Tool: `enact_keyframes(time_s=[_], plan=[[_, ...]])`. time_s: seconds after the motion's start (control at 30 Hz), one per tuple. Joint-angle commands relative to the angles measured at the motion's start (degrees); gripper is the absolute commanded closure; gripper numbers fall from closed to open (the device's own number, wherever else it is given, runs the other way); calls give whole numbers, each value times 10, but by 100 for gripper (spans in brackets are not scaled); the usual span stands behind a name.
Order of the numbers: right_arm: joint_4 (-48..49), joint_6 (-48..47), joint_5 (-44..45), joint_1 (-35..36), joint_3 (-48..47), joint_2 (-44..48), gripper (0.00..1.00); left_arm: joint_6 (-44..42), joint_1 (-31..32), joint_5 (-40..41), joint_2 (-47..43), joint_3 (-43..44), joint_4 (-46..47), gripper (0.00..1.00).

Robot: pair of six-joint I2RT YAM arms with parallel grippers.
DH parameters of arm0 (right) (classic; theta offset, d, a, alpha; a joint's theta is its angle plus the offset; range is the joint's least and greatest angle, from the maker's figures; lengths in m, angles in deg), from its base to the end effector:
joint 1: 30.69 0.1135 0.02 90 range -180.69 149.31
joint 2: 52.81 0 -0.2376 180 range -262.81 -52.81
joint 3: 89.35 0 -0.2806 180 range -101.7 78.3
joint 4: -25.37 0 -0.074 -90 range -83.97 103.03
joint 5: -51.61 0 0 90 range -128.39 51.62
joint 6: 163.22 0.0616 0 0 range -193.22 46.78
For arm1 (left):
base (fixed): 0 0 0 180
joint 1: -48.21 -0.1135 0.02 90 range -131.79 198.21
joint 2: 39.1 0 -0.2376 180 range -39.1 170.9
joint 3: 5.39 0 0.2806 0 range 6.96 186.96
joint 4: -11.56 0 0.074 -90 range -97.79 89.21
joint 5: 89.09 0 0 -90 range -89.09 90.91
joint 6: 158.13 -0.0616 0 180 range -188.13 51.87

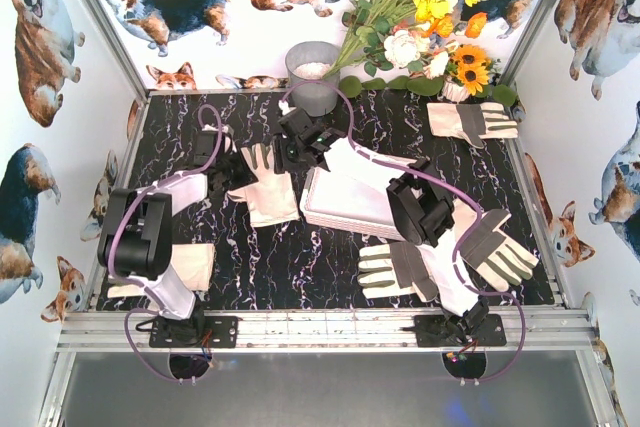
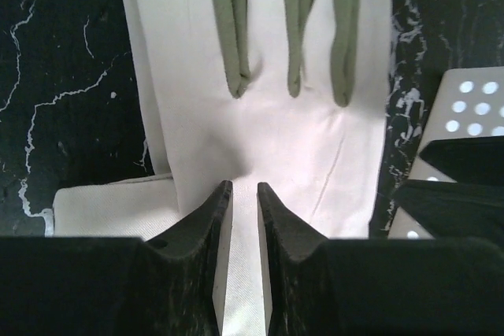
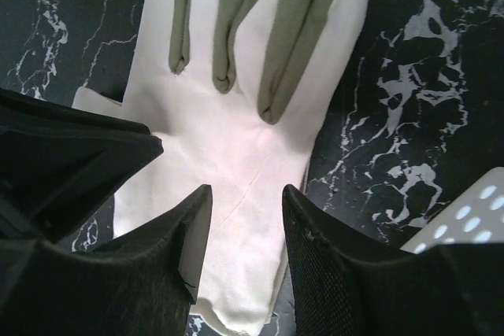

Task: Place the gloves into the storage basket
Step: Pair the glove with the glove.

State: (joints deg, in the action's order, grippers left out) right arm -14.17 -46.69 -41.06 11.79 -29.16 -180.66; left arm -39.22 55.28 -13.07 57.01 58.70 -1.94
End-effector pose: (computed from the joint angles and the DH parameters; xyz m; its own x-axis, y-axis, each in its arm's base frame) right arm 0.3927 0.3635 0.1618 -0.7988 -0.1265 -0.5882 -0.3811 0.8628 0.3321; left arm 0.3722 -0.0612 0.1055 -0.7588 -0.3786 -0.5300 -0.0907 0.8672 -0.4896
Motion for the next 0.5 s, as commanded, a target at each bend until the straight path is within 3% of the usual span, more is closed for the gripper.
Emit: enact_keyframes(time_s=[0.0, 0.2, 0.47], plan=[[0, -8, 15, -6, -26, 0, 58, -3, -2, 3, 29, 12, 18, 87], [-11, -8, -2, -10, -38, -12, 54, -15, -5, 43, 36, -21, -2, 91], [-51, -32, -96, -11, -78, -38, 48, 0, -9, 50, -51, -157, 16, 92]])
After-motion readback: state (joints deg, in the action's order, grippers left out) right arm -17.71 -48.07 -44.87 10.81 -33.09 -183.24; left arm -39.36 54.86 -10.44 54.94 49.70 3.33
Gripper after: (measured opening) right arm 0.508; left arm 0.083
